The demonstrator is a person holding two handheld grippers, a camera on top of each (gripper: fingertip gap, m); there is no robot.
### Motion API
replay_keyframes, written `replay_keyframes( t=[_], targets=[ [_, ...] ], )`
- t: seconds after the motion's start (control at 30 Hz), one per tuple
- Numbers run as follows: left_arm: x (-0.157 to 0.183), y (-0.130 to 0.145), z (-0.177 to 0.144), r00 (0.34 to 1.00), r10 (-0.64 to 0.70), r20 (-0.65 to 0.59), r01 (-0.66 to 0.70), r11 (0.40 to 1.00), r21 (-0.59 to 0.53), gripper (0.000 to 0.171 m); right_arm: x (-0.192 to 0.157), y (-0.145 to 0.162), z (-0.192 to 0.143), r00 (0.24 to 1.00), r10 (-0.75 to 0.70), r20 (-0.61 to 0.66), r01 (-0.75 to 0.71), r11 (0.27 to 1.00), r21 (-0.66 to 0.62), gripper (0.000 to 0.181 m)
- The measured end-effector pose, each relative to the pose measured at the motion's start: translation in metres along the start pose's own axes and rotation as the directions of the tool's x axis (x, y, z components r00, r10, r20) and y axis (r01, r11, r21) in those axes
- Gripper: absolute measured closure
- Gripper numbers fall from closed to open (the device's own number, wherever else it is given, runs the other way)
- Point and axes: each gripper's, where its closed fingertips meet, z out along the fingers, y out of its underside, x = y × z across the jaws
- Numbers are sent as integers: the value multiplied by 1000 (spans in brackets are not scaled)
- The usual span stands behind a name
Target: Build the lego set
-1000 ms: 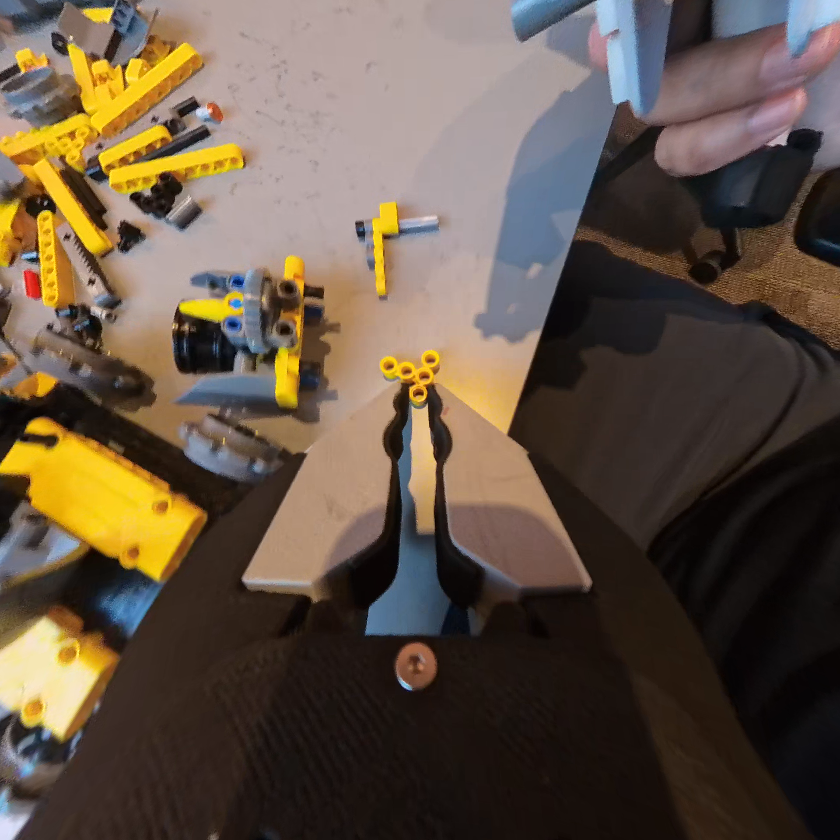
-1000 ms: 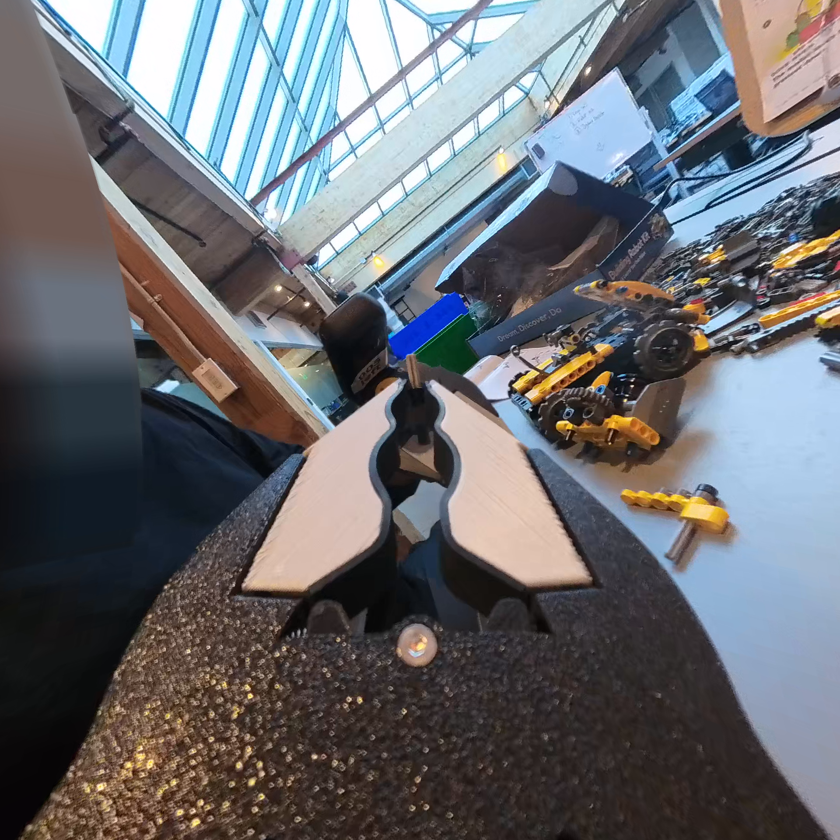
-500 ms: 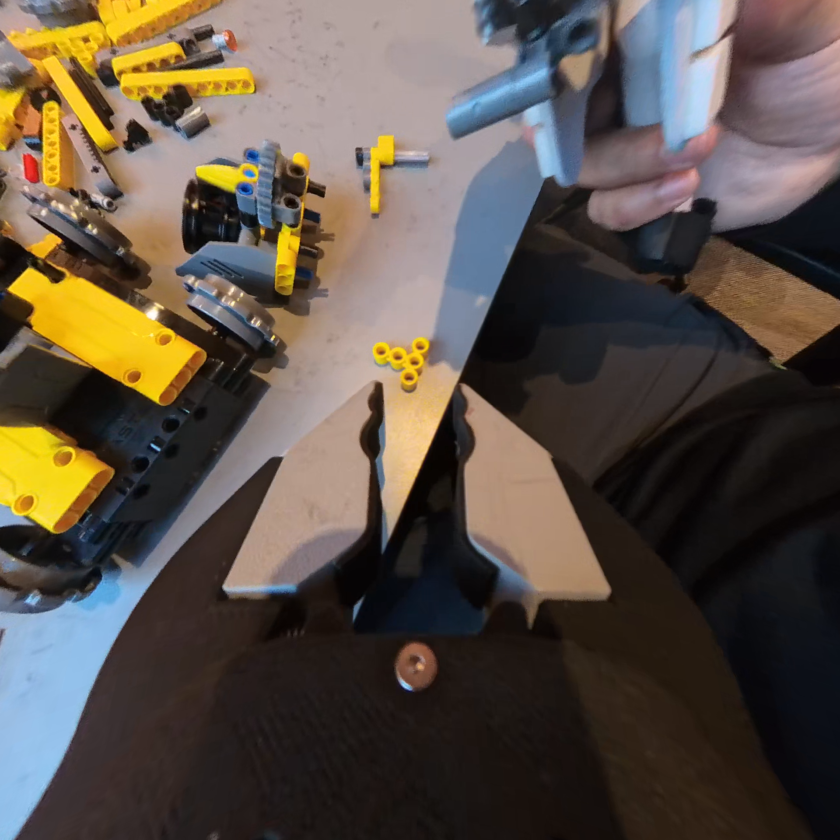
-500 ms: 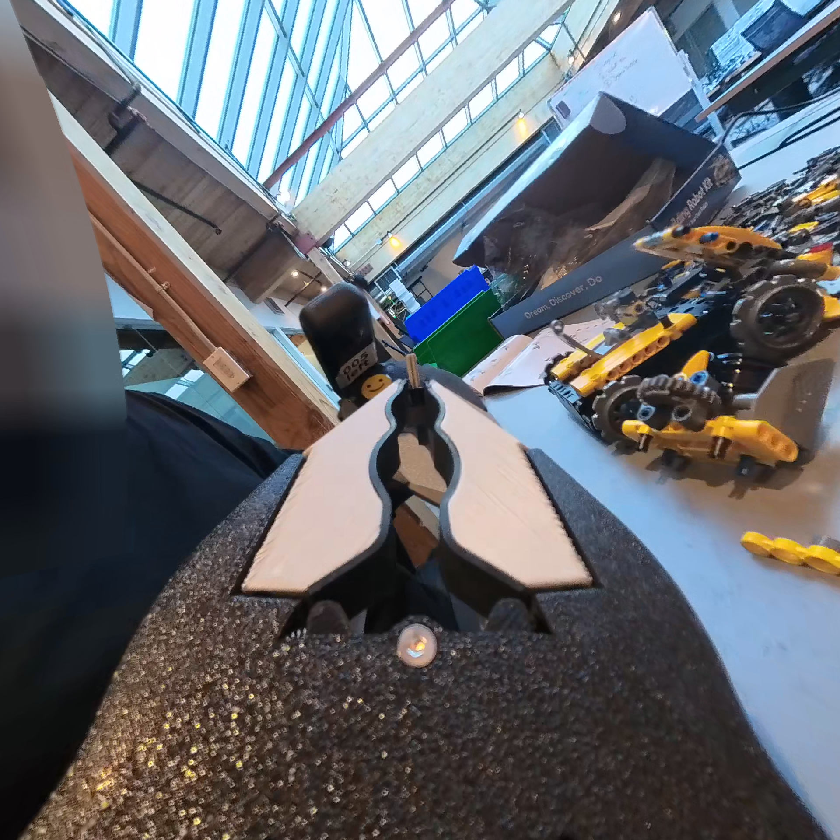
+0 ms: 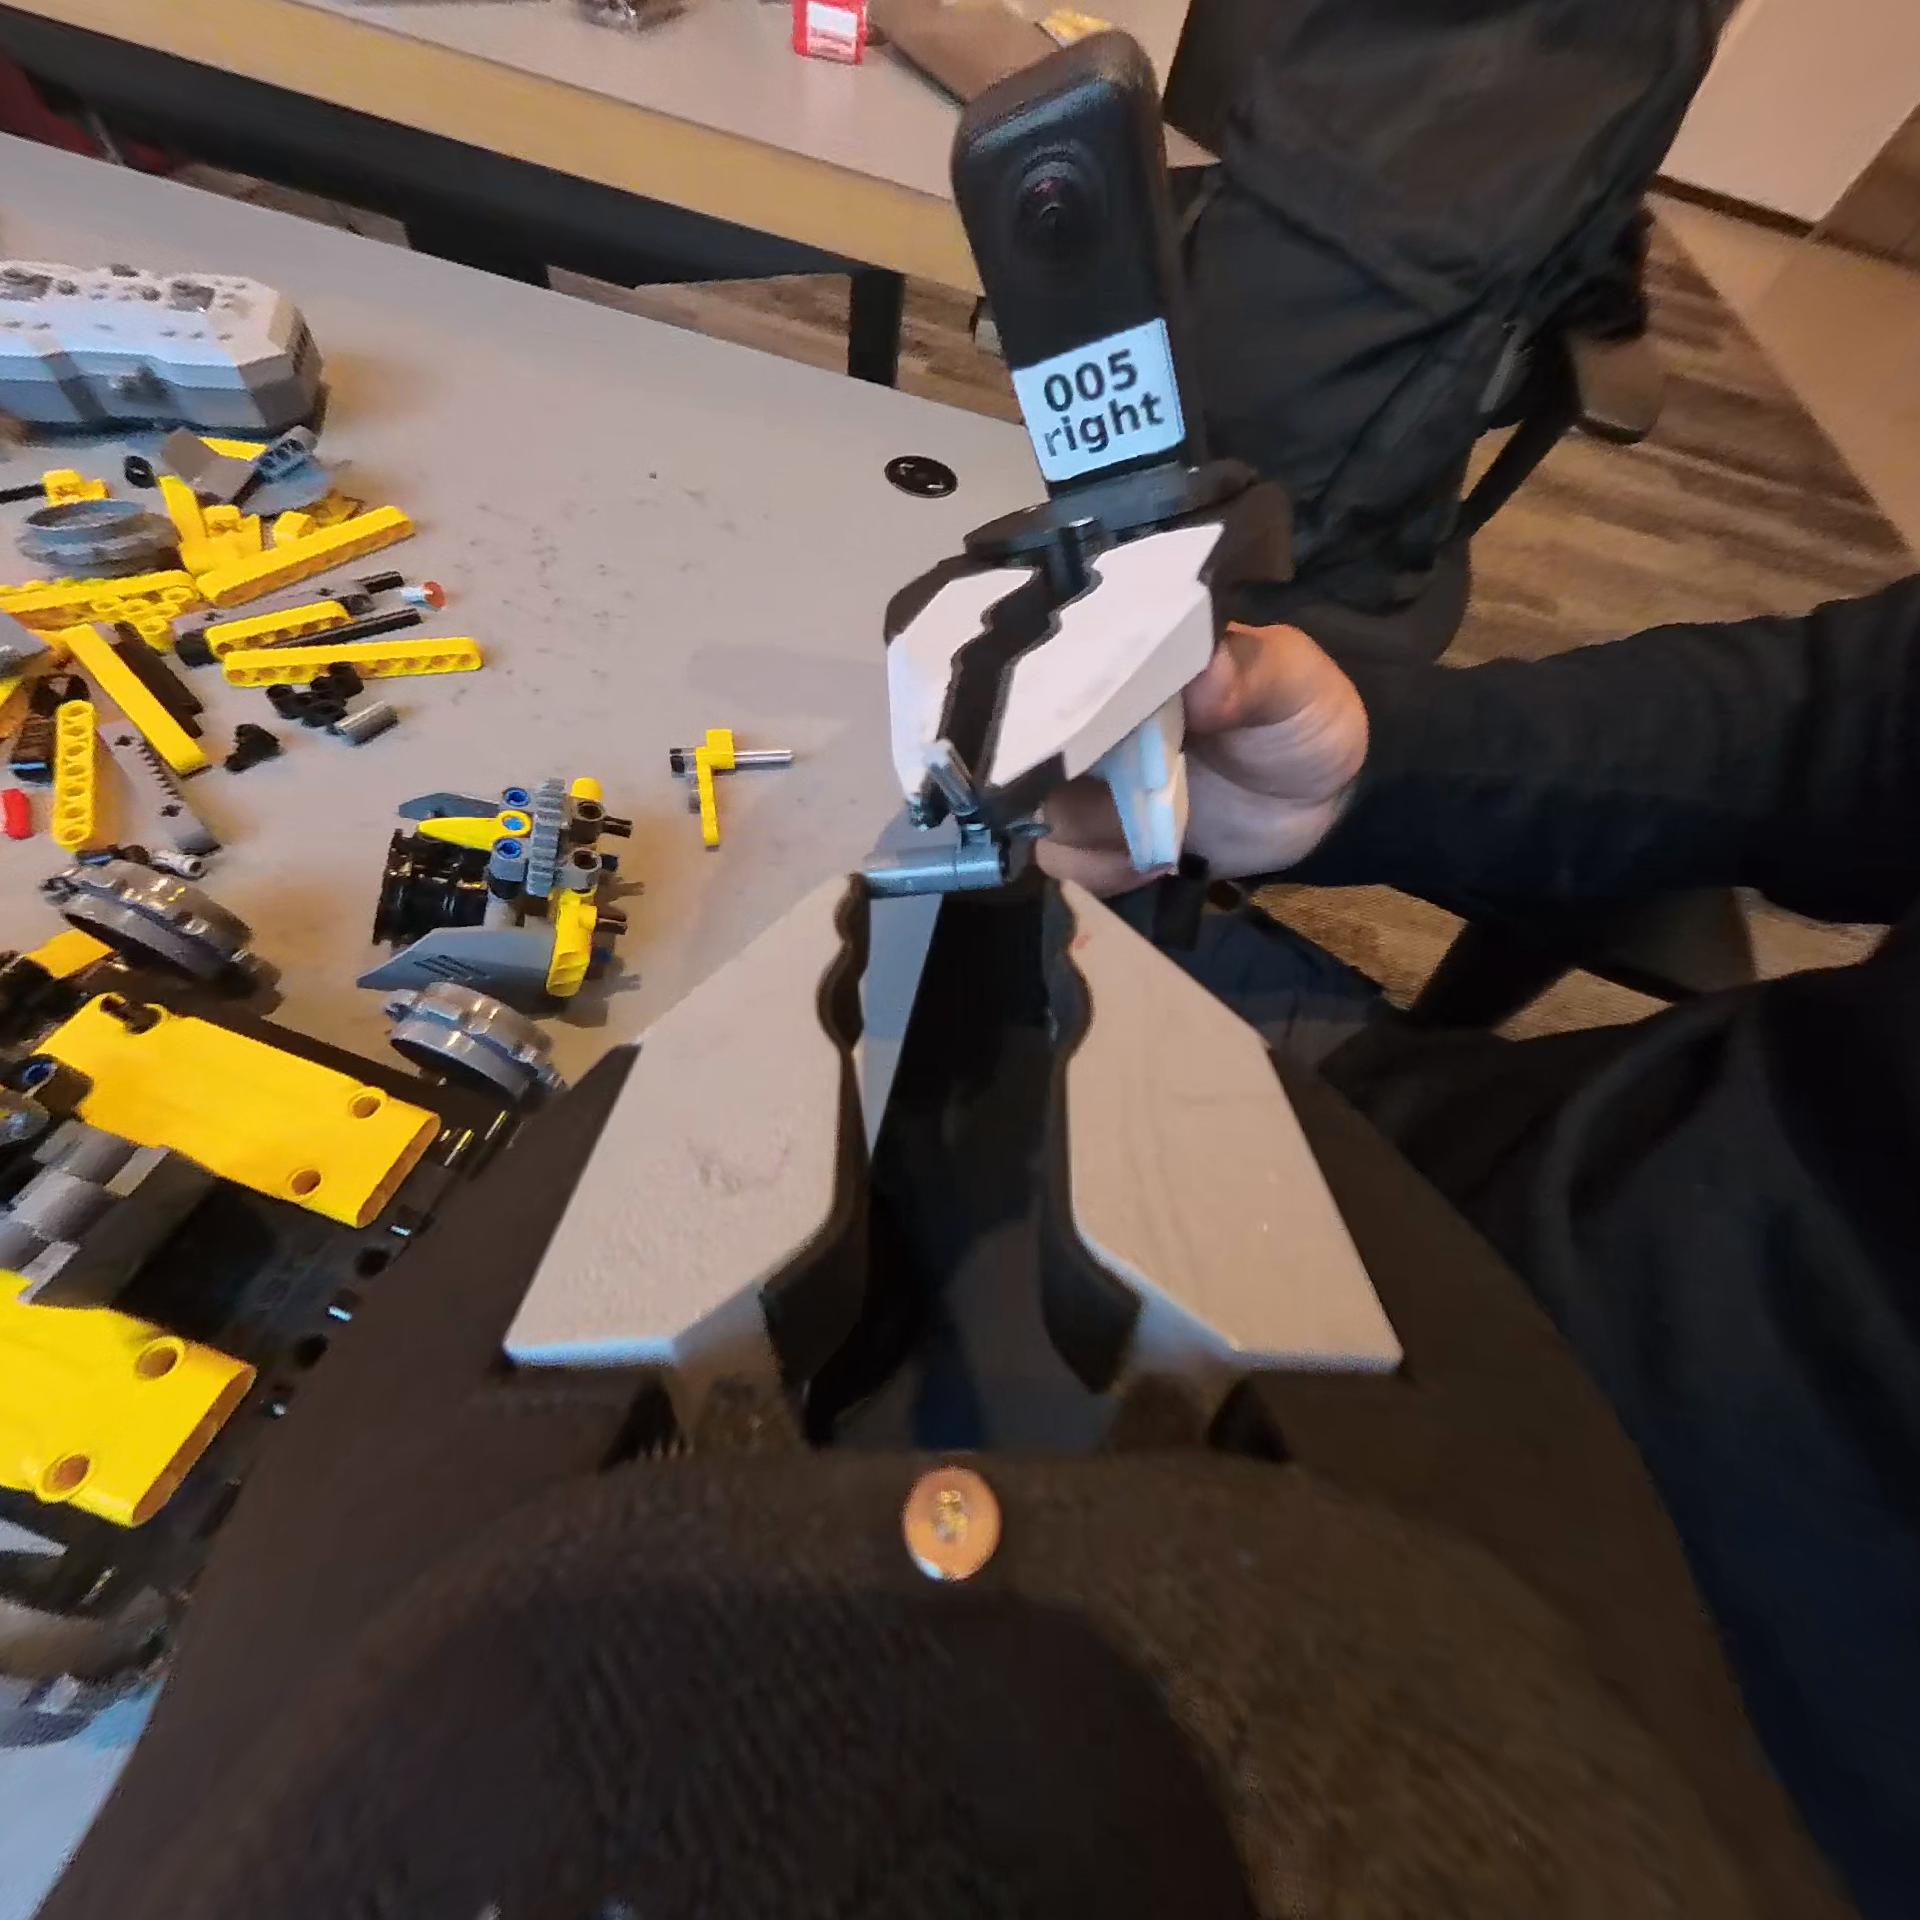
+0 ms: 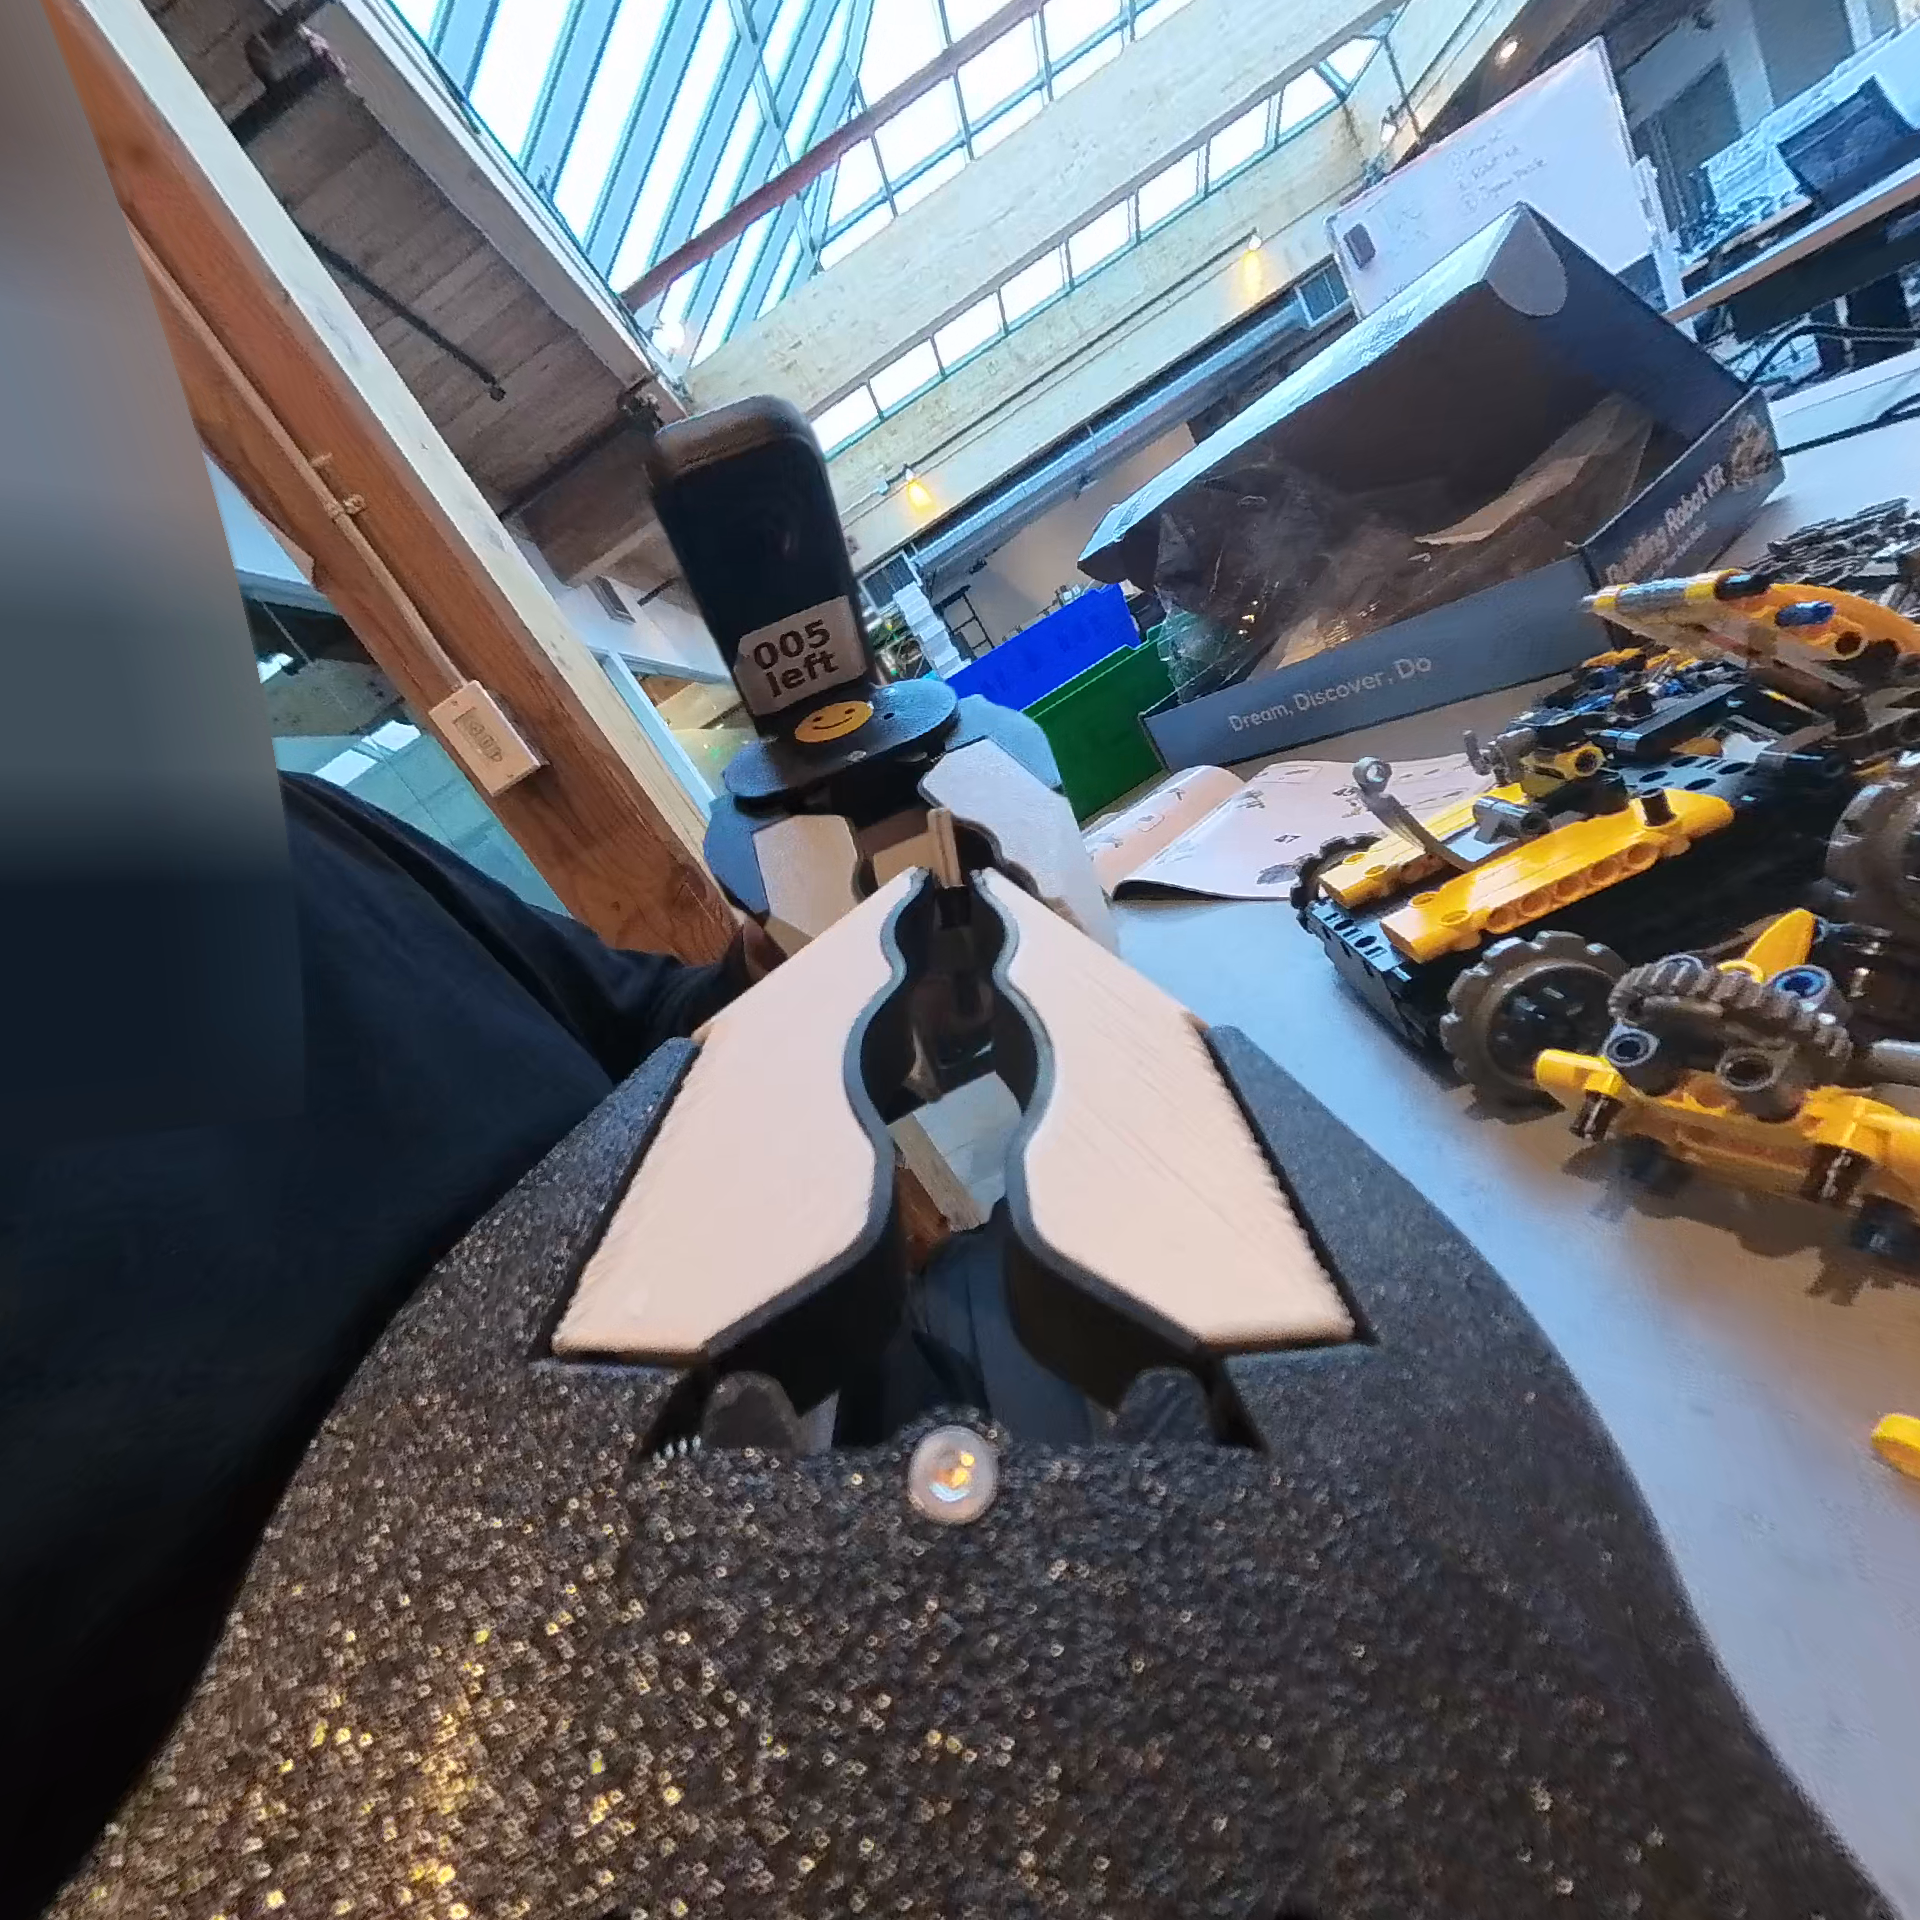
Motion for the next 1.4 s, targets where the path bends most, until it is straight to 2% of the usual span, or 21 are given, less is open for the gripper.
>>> replay_keyframes(
  t=[0.17, 0.37, 0.5, 0.6, 0.67, 0.77, 0.93, 1.0, 1.13, 1.4],
  targets=[
    [-1, -1, -3, 998, -44, -38, 45, 999, 26, 147, 0, 3, 1, 1000, 5, 11, -5, 1000, -7, 175],
    [-1, 1, -4, 997, -41, -66, 43, 999, 31, 146, -1, 7, 4, 1000, 12, 26, -12, 1000, -11, 176],
    [-2, 5, -6, 999, 29, -14, -29, 1000, 4, 147, 0, 11, 4, 999, -38, 10, 38, 998, -53, 175],
    [-6, 13, -5, 989, 136, 48, -132, 988, -83, 147, 3, 19, 1, 987, -156, -35, 149, 976, -159, 175],
    [-8, 20, -5, 966, 250, 72, -235, 957, -168, 147, 6, 27, -1, 957, -284, -58, 258, 927, -272, 176],
    [-15, 31, -5, 915, 396, 74, -361, 887, -287, 147, 14, 39, -5, 876, -478, -69, 396, 793, -463, 174],
    [-18, 37, -6, 868, 497, 26, -451, 808, -379, 147, 19, 46, -9, 733, -680, 28, 526, 539, -658, 173],
    [-20, 39, -7, 849, 528, 18, -476, 780, -406, 147, 21, 46, -9, 693, -719, 57, 544, 469, -696, 170],
    [-20, 42, -5, 834, 552, 12, -495, 758, -425, 147, 22, 52, -9, 683, -724, 100, 549, 418, -724, 170],
    [-19, 48, -2, 832, 553, -30, -513, 748, -421, 147, 22, 57, -10, 703, -698, 135, 543, 405, -735, 172]
  ],
)
